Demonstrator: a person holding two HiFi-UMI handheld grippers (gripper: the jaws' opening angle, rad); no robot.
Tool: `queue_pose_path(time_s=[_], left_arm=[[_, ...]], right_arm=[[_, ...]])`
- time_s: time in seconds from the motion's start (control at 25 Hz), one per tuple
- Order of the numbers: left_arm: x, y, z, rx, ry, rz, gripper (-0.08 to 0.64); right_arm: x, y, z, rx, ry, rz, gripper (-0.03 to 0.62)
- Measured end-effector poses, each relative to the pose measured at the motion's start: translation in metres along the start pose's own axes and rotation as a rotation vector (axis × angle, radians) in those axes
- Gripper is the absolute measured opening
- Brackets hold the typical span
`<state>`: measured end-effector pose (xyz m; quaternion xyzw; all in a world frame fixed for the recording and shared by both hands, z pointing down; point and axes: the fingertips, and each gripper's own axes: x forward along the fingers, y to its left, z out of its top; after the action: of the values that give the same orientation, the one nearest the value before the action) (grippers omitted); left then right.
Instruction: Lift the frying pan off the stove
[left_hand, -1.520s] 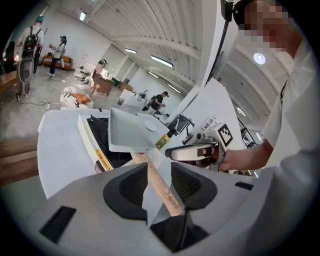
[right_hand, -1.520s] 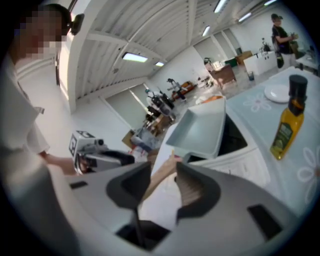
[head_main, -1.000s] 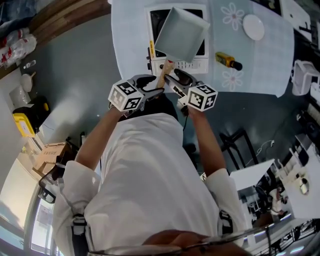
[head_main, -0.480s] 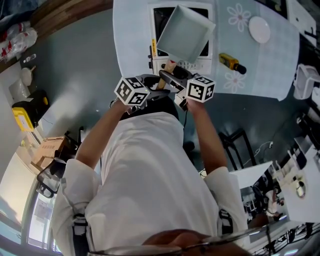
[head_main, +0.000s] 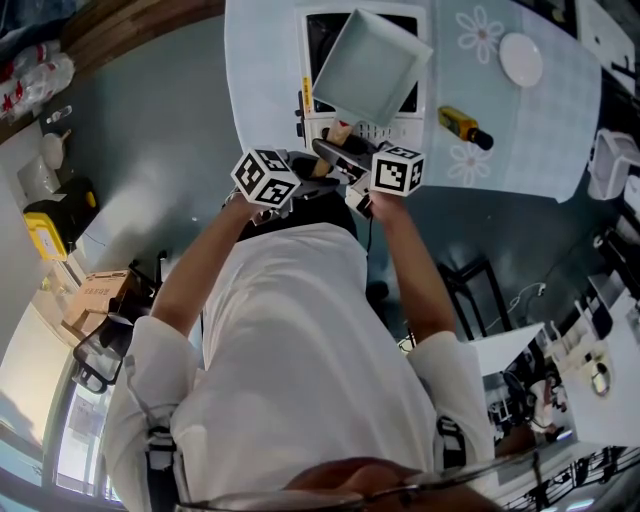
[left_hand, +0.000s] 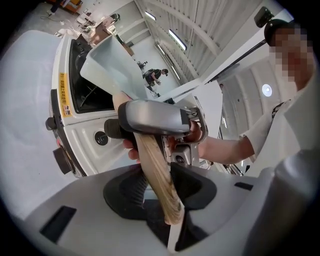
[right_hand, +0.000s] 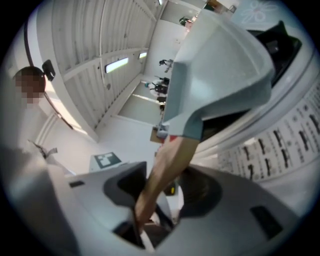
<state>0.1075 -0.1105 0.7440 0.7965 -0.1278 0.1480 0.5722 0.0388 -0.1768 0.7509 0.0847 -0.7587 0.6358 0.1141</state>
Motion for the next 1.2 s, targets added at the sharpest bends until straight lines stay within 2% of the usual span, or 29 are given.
queue_pose_path(time_s=[0.28, 0.48, 0.76, 1.2], left_arm=[[0.003, -0.003, 0.003, -0.013, -0.043, -0.013, 0.161], [0.006, -0.006, 0.002, -0.018, -0.052, -0.008, 0.161], [0.008, -0.009, 0.002, -0.005, -0.068, 0.012, 0.161], [-0.001, -0.034, 0.003, 0.021, -0.106, 0.009, 0.161]], right_arm=[[-0.003, 0.002, -0.001, 0.027, -0.042, 0.033, 0.183], [-0.004, 0.006, -0.001, -0.011, -0.042, 0.032, 0.172], [-0.010, 0.004, -0.005, -0.010, -0.041, 0.050, 0.169], [-0.017, 0.037, -0.007, -0.049, -0.049, 0.073, 0.168]])
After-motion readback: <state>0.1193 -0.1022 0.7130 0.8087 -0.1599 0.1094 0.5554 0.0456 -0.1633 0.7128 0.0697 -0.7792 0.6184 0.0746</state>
